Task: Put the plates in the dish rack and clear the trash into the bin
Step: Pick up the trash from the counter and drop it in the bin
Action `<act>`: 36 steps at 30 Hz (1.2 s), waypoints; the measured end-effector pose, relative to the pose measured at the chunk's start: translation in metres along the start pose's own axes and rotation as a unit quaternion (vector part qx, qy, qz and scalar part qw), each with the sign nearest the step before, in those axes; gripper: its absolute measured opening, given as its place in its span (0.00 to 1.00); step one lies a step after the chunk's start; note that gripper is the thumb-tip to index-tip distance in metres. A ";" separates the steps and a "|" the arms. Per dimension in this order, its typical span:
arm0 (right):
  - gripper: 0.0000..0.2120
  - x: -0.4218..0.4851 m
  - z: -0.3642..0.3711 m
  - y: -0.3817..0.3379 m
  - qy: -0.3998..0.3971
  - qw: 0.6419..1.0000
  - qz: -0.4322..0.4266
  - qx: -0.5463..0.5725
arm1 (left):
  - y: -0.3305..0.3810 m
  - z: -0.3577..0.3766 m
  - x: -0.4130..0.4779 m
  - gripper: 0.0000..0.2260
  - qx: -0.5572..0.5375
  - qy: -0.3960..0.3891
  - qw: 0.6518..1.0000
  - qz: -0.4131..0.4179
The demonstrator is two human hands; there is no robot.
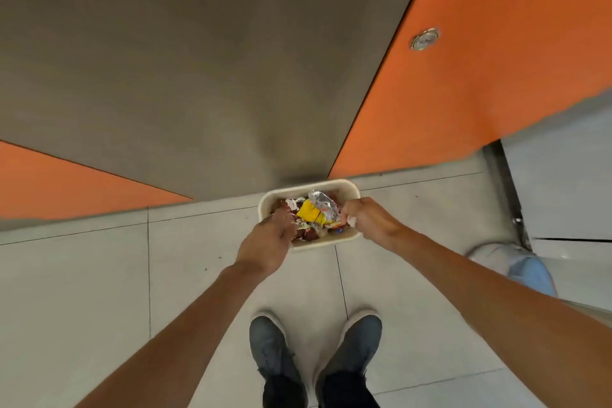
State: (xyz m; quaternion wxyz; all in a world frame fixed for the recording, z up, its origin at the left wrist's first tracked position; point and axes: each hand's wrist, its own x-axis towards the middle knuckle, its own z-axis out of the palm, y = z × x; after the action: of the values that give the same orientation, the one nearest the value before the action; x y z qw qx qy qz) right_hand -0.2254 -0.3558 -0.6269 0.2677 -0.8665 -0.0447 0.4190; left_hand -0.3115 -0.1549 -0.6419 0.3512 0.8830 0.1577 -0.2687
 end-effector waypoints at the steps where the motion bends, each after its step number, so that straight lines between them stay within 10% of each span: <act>1: 0.06 0.014 0.007 0.008 -0.016 0.999 0.016 0.038 | -0.011 0.010 0.010 0.13 -0.011 -0.016 1.000 -0.018; 7: 0.07 0.078 0.038 0.040 0.006 0.997 0.037 0.073 | -0.035 0.044 0.068 0.08 -0.137 -0.037 0.989 -0.035; 14: 0.17 0.105 0.046 0.048 0.085 0.992 -0.067 0.060 | -0.050 0.057 0.120 0.20 0.034 0.064 0.982 0.172; 21: 0.20 0.079 0.034 0.059 0.164 0.976 -0.132 0.050 | -0.063 0.064 0.094 0.33 0.172 0.014 0.972 0.160; 28: 0.30 0.061 0.077 0.072 -0.015 0.984 -0.138 -0.113 | -0.074 0.070 0.063 0.20 0.280 0.080 0.917 0.272; 36: 0.22 0.083 0.083 0.065 0.073 0.986 -0.131 -0.068 | -0.071 0.092 0.116 0.27 0.185 -0.106 0.975 0.066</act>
State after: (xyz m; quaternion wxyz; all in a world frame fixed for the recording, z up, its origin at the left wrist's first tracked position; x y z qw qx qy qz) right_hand -0.2436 -0.3504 -0.7595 0.2629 -0.8978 -0.1666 0.3116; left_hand -0.2845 -0.1589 -0.8038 0.2136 0.9074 0.0087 -0.3617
